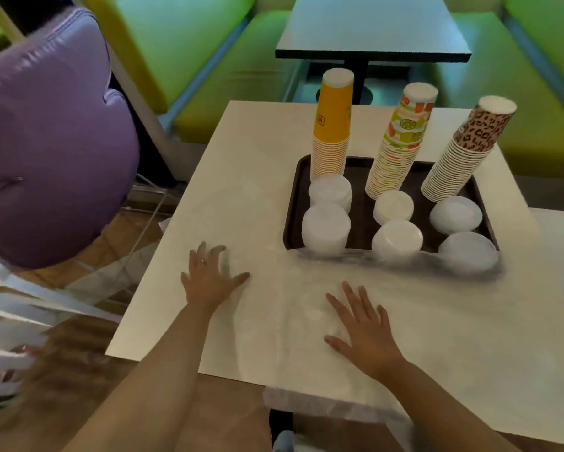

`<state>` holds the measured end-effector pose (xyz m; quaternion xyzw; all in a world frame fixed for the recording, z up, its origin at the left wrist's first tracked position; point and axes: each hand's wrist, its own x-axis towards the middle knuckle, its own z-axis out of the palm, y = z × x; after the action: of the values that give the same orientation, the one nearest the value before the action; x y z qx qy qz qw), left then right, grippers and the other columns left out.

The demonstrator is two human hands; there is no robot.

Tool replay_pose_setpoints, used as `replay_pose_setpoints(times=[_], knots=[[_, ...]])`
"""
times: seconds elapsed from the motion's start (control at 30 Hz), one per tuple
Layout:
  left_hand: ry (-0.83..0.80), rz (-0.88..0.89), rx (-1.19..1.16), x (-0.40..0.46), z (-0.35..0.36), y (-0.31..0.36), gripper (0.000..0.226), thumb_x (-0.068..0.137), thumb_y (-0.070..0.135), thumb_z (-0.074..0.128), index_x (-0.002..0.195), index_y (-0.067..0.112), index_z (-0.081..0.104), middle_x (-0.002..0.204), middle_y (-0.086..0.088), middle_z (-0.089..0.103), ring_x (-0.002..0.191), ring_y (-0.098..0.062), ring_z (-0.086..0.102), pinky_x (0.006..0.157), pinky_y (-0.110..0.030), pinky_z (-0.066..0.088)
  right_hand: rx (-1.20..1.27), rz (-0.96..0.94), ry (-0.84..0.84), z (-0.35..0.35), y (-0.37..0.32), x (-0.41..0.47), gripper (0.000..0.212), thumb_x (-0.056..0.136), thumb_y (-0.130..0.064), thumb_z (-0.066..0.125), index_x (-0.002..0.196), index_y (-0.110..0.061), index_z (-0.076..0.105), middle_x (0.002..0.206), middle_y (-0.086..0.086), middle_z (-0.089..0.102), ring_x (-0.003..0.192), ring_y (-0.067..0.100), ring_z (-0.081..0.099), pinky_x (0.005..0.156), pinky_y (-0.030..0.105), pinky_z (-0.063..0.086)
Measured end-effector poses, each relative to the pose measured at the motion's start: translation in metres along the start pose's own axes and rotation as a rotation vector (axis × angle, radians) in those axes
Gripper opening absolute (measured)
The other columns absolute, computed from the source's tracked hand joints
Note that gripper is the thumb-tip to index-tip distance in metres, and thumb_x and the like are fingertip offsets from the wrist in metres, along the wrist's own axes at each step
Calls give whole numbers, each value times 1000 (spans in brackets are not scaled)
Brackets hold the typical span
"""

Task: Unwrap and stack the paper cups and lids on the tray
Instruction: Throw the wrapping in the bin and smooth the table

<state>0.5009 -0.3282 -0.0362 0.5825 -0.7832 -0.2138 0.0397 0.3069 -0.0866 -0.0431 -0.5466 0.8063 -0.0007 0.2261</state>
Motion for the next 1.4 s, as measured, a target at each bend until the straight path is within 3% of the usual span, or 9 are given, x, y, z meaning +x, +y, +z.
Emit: replay_pose_setpoints(times=[0.17, 0.37, 0.53, 0.73, 0.87, 1.1, 1.2, 1.3, 1.4], knots=[[207, -103, -221, 3, 7, -6, 27, 80, 29, 72, 100, 14, 64, 144, -13, 30, 133, -34, 21, 104, -43, 30, -39, 24, 3, 10, -3, 6, 81, 56, -80, -31, 129, -47, -38, 137, -11, -51, 132, 18, -41, 108, 40, -14], [261, -474, -564, 17, -10, 10, 90, 72, 14, 81, 141, 6, 24, 147, -20, 23, 126, -38, 38, 102, -43, 40, -3, 51, 19, 12, -9, 8, 75, 58, -78, -33, 127, -48, -43, 141, -10, -47, 133, 19, -40, 108, 42, -16], [245, -533, -865, 34, -19, 20, 53, 85, 4, 65, 132, 1, 40, 123, -20, 54, 115, -38, 54, 96, -39, 45, -1, 56, -2, 10, -9, 10, 77, 54, -79, -35, 124, -50, -45, 138, -11, -51, 131, 18, -42, 107, 41, -15], [418, 69, -916, 16, -88, 87, 50, 93, 0, 46, 141, 10, 40, 137, -2, 49, 112, -13, 54, 93, -22, 47, 227, 129, 16, -13, -14, 8, 70, 96, -53, 32, 149, -32, -8, 155, -6, -24, 145, 18, -16, 116, 45, -1], [312, 586, -735, -29, -104, 141, 50, 95, -2, 43, 141, 16, 40, 121, 9, 60, 51, 2, 45, 54, -8, 38, 699, 115, 316, -48, -15, -6, 63, 94, -40, 50, 148, -28, 20, 156, -5, 20, 141, 14, 24, 115, 37, 24], [380, 424, -838, -42, -101, 174, 36, 96, 3, 43, 131, 11, 49, 103, 4, 71, 46, -1, 43, 54, -20, 38, 541, 83, 102, -57, 13, -40, 66, 93, -46, 52, 148, -34, 18, 156, -8, 22, 140, 14, 28, 115, 45, 21], [416, 360, -726, -43, -106, 167, 44, 95, 23, 54, 135, 11, 41, 117, 1, 64, 71, 0, 53, 66, -16, 42, 579, 121, 121, -48, 25, -55, 64, 93, -45, 51, 148, -33, 18, 155, -5, 25, 138, 15, 31, 114, 43, 26], [202, 176, -636, -58, -85, 167, 105, 71, 61, 67, 148, 12, 16, 151, -7, 27, 135, -23, 32, 110, -36, 32, 574, 143, 116, -44, 33, -64, 64, 94, -44, 50, 148, -32, 18, 154, -4, 25, 138, 16, 32, 114, 40, 26], [65, 122, -474, -71, -47, 173, 120, 66, 49, 80, 150, 13, 2, 155, -10, 13, 141, -27, 19, 113, -46, 26, 544, 140, 100, -43, 37, -69, 64, 94, -44, 50, 148, -31, 17, 153, -4, 26, 137, 15, 31, 113, 40, 26]])
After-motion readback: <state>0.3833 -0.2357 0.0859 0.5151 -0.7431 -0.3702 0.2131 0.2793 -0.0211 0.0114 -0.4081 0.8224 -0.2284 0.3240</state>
